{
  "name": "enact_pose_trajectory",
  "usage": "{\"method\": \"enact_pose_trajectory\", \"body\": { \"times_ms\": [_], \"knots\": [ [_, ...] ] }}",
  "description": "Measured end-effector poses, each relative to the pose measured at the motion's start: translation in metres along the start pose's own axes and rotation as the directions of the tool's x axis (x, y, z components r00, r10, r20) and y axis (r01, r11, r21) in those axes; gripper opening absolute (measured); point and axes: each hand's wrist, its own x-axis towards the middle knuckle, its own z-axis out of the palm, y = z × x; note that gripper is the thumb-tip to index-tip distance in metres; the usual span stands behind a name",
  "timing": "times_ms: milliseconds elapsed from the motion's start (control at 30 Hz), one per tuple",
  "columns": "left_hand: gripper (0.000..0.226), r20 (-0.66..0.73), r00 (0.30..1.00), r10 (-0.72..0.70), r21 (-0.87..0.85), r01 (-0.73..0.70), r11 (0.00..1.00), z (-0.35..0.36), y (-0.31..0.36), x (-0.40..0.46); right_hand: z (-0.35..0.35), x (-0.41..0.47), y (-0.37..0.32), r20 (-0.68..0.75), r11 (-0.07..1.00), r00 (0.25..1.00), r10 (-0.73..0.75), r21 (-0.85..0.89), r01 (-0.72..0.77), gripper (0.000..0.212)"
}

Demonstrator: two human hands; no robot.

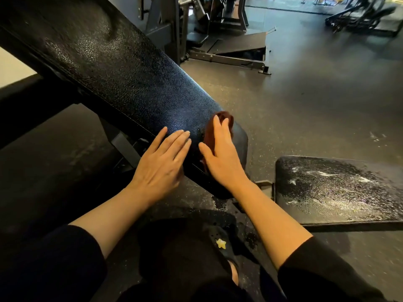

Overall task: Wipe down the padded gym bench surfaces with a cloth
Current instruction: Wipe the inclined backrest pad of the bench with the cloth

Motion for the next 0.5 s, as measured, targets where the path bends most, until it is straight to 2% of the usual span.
{"method": "enact_pose_trajectory", "body": {
  "times_ms": [67, 133, 200, 367, 433, 500],
  "knots": [
    [0.058, -0.001, 1.000, -0.008, 0.010, 0.008, 1.000, 0.001, -0.005, -0.001, 0.002, 0.005, -0.001, -0.070, 0.998, 0.996, -0.060, 0.026, 0.061, 0.065],
    [0.056, -0.008, 1.000, -0.006, 0.015, 0.006, 1.000, 0.002, -0.008, -0.002, 0.012, 0.012, 0.004, -0.118, 0.993, 0.989, -0.093, -0.088, 0.083, 0.051],
    [0.054, -0.015, 1.000, -0.012, 0.016, 0.013, 1.000, 0.004, -0.011, -0.002, 0.026, 0.017, 0.008, -0.082, 0.991, 0.993, -0.079, -0.118, 0.069, 0.052],
    [0.052, 0.002, 1.000, -0.005, -0.003, 0.005, 1.000, 0.012, -0.007, 0.002, 0.036, 0.010, 0.033, -0.041, 0.979, 0.979, -0.201, -0.033, 0.199, 0.042],
    [0.053, 0.014, 1.000, 0.008, -0.012, -0.008, 1.000, 0.014, -0.003, 0.003, 0.030, 0.007, 0.052, -0.092, 0.993, 0.989, -0.114, -0.020, 0.112, 0.043],
    [0.053, 0.008, 1.000, 0.005, -0.023, -0.005, 1.000, 0.015, -0.001, 0.002, 0.023, 0.005, 0.068, -0.163, 0.998, 0.985, 0.062, 0.015, -0.060, 0.041]
  ]
}}
